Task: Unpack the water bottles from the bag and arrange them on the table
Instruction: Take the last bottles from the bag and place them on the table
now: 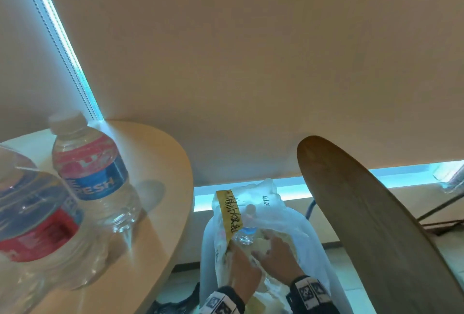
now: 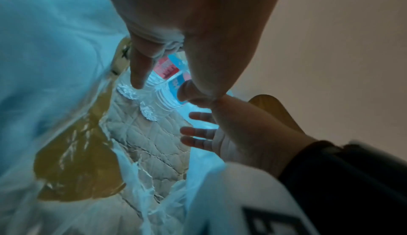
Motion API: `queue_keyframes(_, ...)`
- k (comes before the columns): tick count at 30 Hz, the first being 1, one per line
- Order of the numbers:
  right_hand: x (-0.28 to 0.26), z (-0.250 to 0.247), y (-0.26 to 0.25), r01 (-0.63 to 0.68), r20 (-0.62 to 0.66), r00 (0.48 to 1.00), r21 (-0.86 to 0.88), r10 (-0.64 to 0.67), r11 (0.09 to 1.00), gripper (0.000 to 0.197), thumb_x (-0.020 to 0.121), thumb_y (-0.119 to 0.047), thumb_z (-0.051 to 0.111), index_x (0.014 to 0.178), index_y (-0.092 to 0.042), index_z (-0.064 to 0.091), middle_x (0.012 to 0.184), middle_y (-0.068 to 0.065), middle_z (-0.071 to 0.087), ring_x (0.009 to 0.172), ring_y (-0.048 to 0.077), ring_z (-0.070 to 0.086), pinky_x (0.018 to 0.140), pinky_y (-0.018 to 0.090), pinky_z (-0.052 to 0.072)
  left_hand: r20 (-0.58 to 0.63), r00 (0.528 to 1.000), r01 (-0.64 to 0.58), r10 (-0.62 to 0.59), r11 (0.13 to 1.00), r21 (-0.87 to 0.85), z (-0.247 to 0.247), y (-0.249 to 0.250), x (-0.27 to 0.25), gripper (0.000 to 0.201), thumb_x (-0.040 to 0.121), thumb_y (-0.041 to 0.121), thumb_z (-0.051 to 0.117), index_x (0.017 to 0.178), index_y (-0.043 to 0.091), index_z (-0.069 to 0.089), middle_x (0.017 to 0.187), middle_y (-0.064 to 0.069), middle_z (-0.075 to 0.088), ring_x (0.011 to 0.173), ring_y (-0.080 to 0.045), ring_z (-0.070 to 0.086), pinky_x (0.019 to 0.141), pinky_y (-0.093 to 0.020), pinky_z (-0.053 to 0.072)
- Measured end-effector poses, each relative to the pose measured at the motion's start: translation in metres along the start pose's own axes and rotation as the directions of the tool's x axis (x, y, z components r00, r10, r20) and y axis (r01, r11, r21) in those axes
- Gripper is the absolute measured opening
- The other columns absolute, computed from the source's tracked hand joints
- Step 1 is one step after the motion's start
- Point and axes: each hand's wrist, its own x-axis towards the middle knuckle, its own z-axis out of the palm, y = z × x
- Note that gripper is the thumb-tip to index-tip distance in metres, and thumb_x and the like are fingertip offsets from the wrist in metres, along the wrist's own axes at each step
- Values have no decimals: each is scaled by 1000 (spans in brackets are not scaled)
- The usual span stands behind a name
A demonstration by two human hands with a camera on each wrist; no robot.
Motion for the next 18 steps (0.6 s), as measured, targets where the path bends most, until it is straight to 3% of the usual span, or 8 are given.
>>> queue_keyframes(2, 8, 1, -9, 60, -23, 998, 44, -59, 997, 46, 82, -24, 76, 123, -20, 56, 109, -10, 62, 89, 8, 56, 84, 17, 39, -36, 998, 47, -47, 999, -18, -2, 3, 6, 69, 81, 9, 57, 144, 10, 28, 131, -9, 58, 116, -22, 60, 100, -37, 52)
queue_keyframes(4, 18, 4, -13, 80, -42, 996, 58, -78, 995, 56, 82, -27, 76, 131, -18, 51, 116, -6, 63, 107, 14, 61, 93, 21, 44, -43, 997, 62, -63, 998, -24, -6, 12, 7, 60, 90, 13, 56, 142, 7, 26, 134, -12, 54, 118, -23, 57, 102, -33, 47)
queue_keyframes(6, 28, 7, -10, 73, -53, 996, 50, -70, 996, 81, 83, -26, 75, 151, -15, 31, 138, 0, 56, 130, 19, 51, 110, 29, 39, -50, 996, 76, -76, 997, -13, -4, 15, 14, 54, 96, 18, 54, 141, 7, 26, 135, -11, 52, 119, -22, 57, 98, -29, 44)
queue_keyframes(8, 36, 10, -6, 73, -46, 996, 37, -71, 997, 98, 85, -25, 73, 158, -20, 9, 147, 2, 48, 138, 22, 44, 113, 32, 33, -72, 994, 77, -79, 997, -31, 0, 12, 22, 58, 94, 16, 57, 141, 13, 24, 139, -7, 53, 118, -20, 59, 94, -30, 48)
queue_keyframes(9, 40, 11, -2, 84, -43, 996, 38, -83, 996, 103, 84, -24, 73, 158, -25, 2, 142, 2, 52, 133, 22, 48, 111, 32, 37, -83, 994, 65, -69, 997, -52, 5, 7, 27, 63, 92, 13, 58, 143, 17, 21, 141, -7, 53, 115, -18, 60, 92, -30, 50)
queue_keyframes(11, 44, 11, 4, 115, -44, 993, 23, -114, 993, 105, 84, -24, 74, 156, -33, -3, 106, -9, 58, 104, 15, 56, 93, 24, 45, -88, 996, 6, -10, 999, -41, 10, -1, 33, 78, 89, 6, 56, 149, 24, 10, 146, -9, 47, 119, -18, 59, 95, -33, 52)
queue_keyframes(13, 45, 8, 6, 136, -46, 990, -15, -136, 991, 101, 84, -22, 75, 157, -32, 5, 90, -18, 50, 83, 5, 49, 79, 16, 41, -93, 996, 1, 2, 999, 36, 10, -1, 34, 80, 89, 2, 53, 151, 22, 6, 147, -11, 41, 128, -25, 54, 103, -38, 50)
queue_keyframes(18, 47, 5, 8, 141, -111, 982, -90, -151, 986, 77, 78, -29, 81, 145, -24, 42, 131, 4, 59, 105, 18, 63, 91, 24, 50, -90, 996, 37, -28, 994, 99, 3, 6, 28, 63, 95, 2, 52, 148, 10, 19, 135, -14, 51, 118, -22, 58, 85, -14, 38)
